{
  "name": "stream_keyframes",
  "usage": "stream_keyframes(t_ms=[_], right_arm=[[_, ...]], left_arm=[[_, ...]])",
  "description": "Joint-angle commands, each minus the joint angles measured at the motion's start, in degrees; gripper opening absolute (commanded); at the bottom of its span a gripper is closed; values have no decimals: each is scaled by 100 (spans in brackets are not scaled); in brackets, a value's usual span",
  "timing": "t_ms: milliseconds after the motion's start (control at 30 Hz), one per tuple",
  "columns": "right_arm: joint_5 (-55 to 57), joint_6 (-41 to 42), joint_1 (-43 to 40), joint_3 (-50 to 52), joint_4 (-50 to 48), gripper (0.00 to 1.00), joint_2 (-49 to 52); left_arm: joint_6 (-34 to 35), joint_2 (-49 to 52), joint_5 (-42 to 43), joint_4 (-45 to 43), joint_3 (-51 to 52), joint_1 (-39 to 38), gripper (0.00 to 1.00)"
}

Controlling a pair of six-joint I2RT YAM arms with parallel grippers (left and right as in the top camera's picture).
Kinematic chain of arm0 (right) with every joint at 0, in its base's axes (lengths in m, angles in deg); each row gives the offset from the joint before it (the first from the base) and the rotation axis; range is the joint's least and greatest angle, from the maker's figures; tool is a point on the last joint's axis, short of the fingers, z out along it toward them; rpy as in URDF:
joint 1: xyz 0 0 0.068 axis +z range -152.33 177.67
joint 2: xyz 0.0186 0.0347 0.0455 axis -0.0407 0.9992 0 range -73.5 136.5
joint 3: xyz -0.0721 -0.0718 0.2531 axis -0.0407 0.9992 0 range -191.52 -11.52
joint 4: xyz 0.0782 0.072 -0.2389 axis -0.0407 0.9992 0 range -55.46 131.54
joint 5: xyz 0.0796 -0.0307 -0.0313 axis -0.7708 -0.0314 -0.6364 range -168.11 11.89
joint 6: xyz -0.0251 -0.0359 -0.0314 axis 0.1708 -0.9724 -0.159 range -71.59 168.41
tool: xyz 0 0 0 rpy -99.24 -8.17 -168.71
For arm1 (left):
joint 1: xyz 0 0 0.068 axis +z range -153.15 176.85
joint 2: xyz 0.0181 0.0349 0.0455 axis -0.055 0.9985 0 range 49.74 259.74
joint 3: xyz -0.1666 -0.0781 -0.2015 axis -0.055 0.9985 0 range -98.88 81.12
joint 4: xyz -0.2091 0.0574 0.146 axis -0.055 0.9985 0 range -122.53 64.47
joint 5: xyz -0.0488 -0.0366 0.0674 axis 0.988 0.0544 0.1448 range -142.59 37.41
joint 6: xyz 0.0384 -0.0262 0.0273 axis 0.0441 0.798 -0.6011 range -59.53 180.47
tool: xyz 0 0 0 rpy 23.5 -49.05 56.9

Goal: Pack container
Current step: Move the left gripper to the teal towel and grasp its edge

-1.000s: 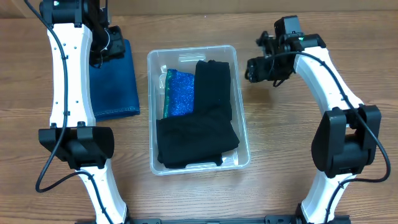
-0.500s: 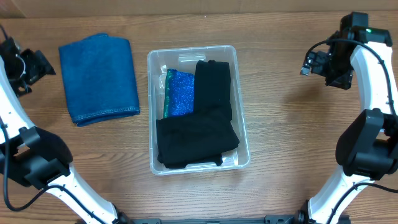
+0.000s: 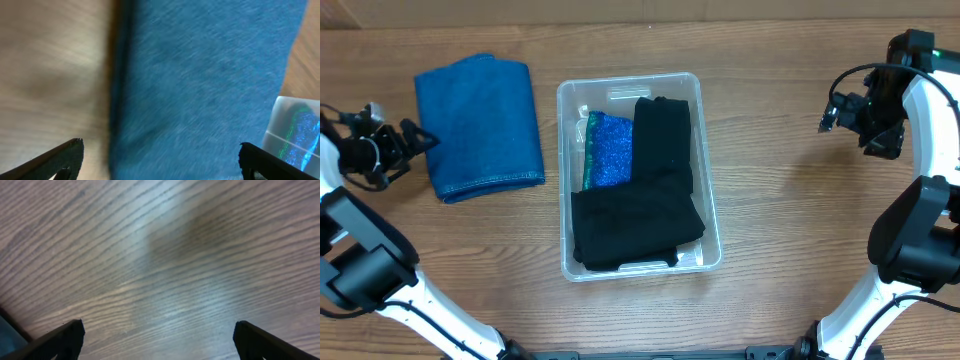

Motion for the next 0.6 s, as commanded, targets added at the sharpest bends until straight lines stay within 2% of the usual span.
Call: stream_keyframes(t_ms=[0, 100, 333, 500, 533, 567], right_arm=[[15, 22, 15, -144, 131, 100, -264], [13, 24, 15, -144, 199, 100, -264], [13, 26, 15, -144, 435, 100, -264], [13, 26, 15, -144, 448, 100, -264], [13, 26, 15, -144, 448, 100, -264], [13, 26, 15, -144, 450, 100, -264]], left_arm=[[-17, 297, 422, -525, 31, -162, 100], [492, 501, 177, -1060, 28, -227, 100], [977, 890, -61, -1707, 28, -352, 100], [1086, 1281, 540, -1823, 28, -636, 100], [1145, 1338, 737, -1790, 28, -719, 97], [1141, 1364, 925, -1711, 28, -809, 89]])
